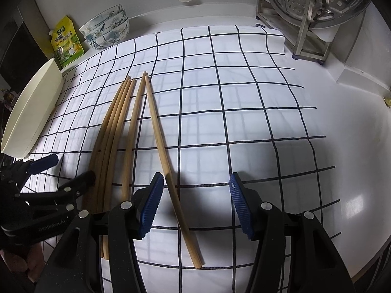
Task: Organize utensils
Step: 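Close the left tool on a chopstick while the right tool grasps another, then carry both held chopsticks into the white basin and open both tools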
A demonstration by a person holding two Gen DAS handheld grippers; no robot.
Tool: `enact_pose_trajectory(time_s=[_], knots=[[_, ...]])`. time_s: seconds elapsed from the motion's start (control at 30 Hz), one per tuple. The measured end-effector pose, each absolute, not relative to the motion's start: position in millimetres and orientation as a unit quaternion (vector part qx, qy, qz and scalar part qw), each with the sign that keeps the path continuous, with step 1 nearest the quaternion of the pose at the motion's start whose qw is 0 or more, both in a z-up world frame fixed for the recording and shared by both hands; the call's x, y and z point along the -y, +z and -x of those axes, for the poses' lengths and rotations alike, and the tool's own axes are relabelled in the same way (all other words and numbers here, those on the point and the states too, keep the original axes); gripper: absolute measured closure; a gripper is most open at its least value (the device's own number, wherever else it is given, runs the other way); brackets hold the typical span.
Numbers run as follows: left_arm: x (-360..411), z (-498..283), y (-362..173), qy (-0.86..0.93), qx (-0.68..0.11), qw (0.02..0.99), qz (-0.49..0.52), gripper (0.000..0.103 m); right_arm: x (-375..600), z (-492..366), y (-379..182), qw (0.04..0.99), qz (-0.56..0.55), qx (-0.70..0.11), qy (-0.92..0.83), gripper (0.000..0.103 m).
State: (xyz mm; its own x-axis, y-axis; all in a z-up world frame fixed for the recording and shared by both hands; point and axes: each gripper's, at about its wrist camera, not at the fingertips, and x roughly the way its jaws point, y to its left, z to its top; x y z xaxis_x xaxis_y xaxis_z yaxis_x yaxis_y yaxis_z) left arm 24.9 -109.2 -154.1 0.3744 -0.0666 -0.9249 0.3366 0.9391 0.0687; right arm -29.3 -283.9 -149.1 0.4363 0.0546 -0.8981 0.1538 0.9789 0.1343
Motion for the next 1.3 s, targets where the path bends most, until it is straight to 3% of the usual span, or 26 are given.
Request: enact_pose_trajectory(time_s=[0.47, 0.53, 0.63, 0.73, 0.8, 1.03, 1.3], knots=[[109, -45, -155, -0.113, -0.547, 0.823, -0.101, 0.016, 269, 11, -156, 0.850, -0.030, -0.525, -0.024, 0.049], [111, -43, -155, -0.117, -0.543, 0.825, -0.103, 0.021, 266, 11, -156, 0.853, -0.023, -0.521, -0.017, 0.051], [116, -40, -152, -0.130, -0.539, 0.826, -0.099, 0.038, 260, 10, -155, 0.856, -0.018, -0.517, -0.005, 0.065], [123, -38, -150, -0.145, -0.535, 0.825, -0.106, 0.069, 251, 9, -153, 0.856, -0.007, -0.517, 0.010, 0.095], [127, -38, -149, -0.152, -0.540, 0.821, -0.105, 0.095, 251, 7, -153, 0.854, -0.017, -0.519, 0.015, 0.096], [117, -40, -145, -0.155, -0.553, 0.815, -0.081, 0.095, 267, 11, -146, 0.848, -0.090, -0.522, 0.018, 0.097], [95, -42, -107, -0.165, -0.522, 0.834, -0.069, 0.095, 255, 7, -114, 0.856, -0.103, -0.505, 0.031, 0.097]])
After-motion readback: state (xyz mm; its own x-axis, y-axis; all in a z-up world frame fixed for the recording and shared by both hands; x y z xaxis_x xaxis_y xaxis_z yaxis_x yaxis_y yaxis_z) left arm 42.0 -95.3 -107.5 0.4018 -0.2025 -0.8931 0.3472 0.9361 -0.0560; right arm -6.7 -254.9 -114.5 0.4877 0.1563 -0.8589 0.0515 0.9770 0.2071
